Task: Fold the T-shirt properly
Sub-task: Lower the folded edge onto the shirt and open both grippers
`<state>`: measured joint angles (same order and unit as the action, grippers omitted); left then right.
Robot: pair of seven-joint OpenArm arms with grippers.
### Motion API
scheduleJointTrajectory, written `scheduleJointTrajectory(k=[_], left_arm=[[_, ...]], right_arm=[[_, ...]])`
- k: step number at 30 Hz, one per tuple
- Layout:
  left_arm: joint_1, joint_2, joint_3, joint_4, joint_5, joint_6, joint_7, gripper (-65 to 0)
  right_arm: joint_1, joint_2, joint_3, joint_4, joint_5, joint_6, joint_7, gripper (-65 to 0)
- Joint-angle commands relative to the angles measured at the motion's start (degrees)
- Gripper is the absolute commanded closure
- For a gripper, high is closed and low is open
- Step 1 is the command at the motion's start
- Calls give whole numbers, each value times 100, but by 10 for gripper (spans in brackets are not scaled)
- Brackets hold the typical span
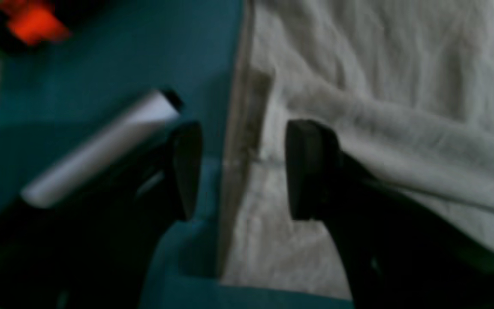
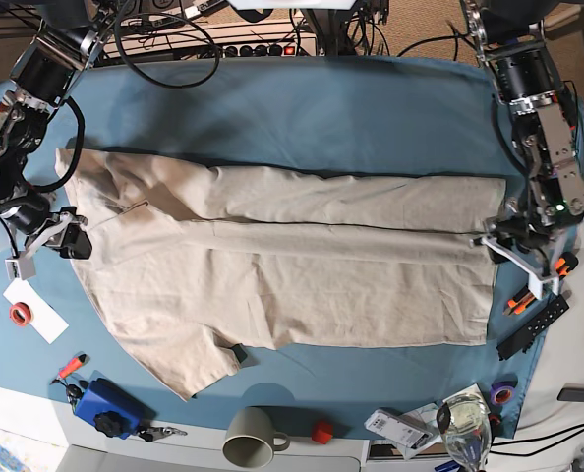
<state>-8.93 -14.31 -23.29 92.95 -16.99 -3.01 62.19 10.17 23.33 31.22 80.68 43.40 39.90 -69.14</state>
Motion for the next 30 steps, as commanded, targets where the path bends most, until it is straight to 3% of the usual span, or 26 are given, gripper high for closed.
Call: scheduleJointTrajectory(k=[1,13,18,30], left_arm=[[-31,-63,-63,157,-87,0,-17,-314],[1073,111,-1335,560,-1191,-245,-68,-314],[1130,116,-1360,553,-1547,-573,-72,-314],[1163,166,-1340,323,-1823,-717,-177,-314]], right_arm=[[125,142,46,107,94,10,39,-157],[125,142,46,107,94,10,-229,-157],[125,142,44,107,96,10,-378,-157],[125,142,44,107,92,10,-592,-157]])
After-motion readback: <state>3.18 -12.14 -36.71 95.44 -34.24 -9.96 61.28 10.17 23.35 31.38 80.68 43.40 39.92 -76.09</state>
